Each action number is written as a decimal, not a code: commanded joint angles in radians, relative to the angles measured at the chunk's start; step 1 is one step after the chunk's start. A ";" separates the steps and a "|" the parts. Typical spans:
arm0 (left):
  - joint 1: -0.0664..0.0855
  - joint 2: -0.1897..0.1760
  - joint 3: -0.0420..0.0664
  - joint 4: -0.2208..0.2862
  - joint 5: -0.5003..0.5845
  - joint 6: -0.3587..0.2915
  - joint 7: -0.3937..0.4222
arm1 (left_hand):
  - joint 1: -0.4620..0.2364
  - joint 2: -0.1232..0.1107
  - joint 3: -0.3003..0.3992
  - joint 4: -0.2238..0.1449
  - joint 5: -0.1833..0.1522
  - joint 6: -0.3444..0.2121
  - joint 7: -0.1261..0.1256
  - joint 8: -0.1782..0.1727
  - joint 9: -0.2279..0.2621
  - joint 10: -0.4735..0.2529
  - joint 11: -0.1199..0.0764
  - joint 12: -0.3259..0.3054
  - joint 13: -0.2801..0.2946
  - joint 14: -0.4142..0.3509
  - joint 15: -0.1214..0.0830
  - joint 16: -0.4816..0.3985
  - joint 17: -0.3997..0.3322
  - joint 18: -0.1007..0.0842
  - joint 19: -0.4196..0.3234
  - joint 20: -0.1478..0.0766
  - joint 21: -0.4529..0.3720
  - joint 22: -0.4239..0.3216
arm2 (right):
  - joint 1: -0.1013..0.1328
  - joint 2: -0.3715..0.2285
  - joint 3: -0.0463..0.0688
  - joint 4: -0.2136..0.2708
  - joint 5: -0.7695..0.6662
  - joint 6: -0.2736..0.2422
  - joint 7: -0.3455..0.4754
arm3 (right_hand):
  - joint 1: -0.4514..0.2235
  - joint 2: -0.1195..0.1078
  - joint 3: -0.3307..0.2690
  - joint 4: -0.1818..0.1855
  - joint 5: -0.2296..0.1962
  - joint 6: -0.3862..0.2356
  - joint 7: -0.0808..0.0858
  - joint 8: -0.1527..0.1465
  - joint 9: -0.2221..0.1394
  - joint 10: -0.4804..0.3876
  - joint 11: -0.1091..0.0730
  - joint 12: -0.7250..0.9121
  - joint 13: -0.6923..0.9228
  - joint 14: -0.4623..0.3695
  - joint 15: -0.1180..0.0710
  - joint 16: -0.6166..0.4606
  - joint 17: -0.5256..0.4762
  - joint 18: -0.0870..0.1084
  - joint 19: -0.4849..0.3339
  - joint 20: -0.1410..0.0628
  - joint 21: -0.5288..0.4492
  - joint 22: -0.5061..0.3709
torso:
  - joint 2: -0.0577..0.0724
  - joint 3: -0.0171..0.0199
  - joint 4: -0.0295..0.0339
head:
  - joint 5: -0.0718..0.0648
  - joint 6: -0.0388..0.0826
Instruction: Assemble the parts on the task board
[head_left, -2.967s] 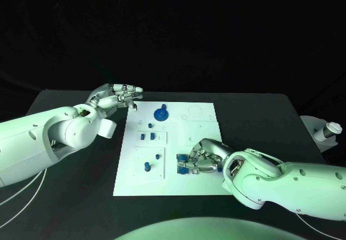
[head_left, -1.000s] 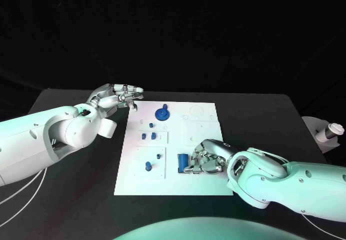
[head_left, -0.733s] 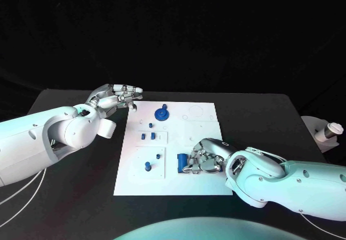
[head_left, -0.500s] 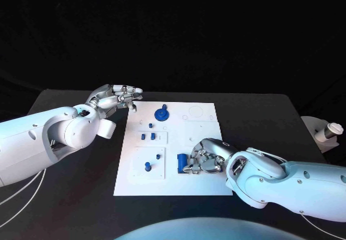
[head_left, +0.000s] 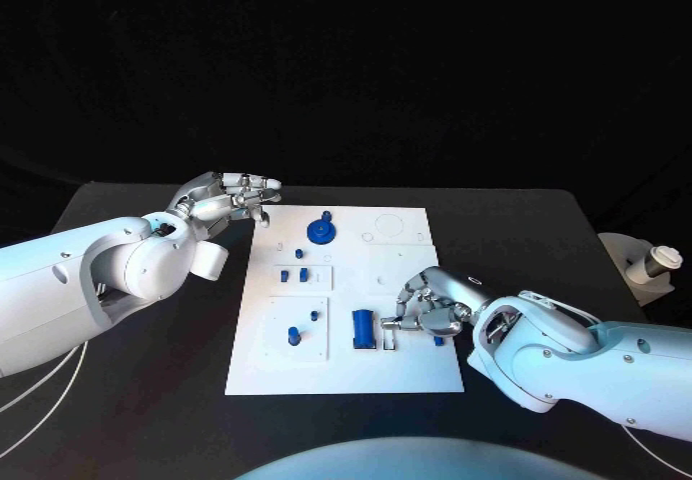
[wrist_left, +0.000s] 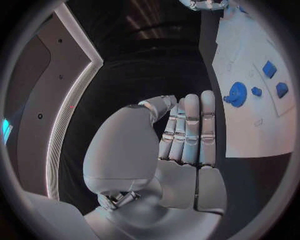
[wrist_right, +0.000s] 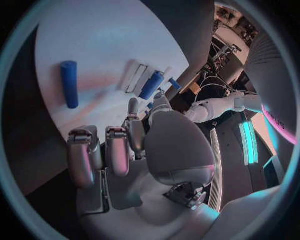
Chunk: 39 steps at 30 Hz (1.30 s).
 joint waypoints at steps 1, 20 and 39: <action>0.000 0.001 0.000 0.002 0.002 0.018 0.001 | 0.007 0.001 0.006 0.002 0.004 -0.007 0.003 -0.005 -0.002 -0.006 0.002 0.005 0.000 -0.005 -0.001 -0.001 -0.001 0.014 0.003 0.002 0.004 0.001 | 0.014 -0.039 0.002 0.000 -0.019 -0.025 0.023 | 0.034 0.013 -0.003 -0.006 0.007 -0.010 0.000 -0.007 -0.003 -0.009 0.001 -0.012 -0.083 0.076 0.001 -0.005 0.096 -0.014 0.107 0.001 0.004 0.263 | 0.000 -0.0011 0.0011 | -0.008 0.003; 0.000 0.002 -0.002 0.009 0.002 0.021 0.005 | 0.004 0.000 0.008 0.003 0.003 -0.007 0.003 -0.005 -0.002 -0.008 0.003 0.007 -0.001 -0.006 -0.001 -0.001 -0.002 0.014 0.001 0.003 0.006 0.003 | -0.004 -0.174 -0.008 0.027 -0.143 0.059 -0.069 | 0.102 0.025 0.011 0.000 -0.047 -0.015 0.014 -0.054 -0.039 -0.015 0.013 -0.037 -0.097 0.076 0.012 -0.006 0.097 -0.014 0.107 0.010 0.004 0.263 | 0.000 0.0005 -0.0022 | -0.031 0.003; 0.000 -0.001 -0.002 0.009 0.002 0.021 0.003 | 0.004 0.001 0.009 0.003 0.003 -0.007 0.003 -0.005 -0.002 -0.008 0.003 0.007 -0.001 -0.006 -0.001 -0.001 -0.003 0.014 0.001 0.003 0.006 0.003 | -0.050 -0.137 -0.011 0.005 -0.169 0.076 -0.096 | 0.098 0.029 0.016 -0.003 -0.034 -0.003 0.009 -0.056 -0.043 -0.014 0.009 -0.037 -0.096 0.077 0.009 -0.005 0.100 -0.014 0.107 0.010 0.004 0.263 | 0.000 0.0010 -0.0010 | -0.027 -0.003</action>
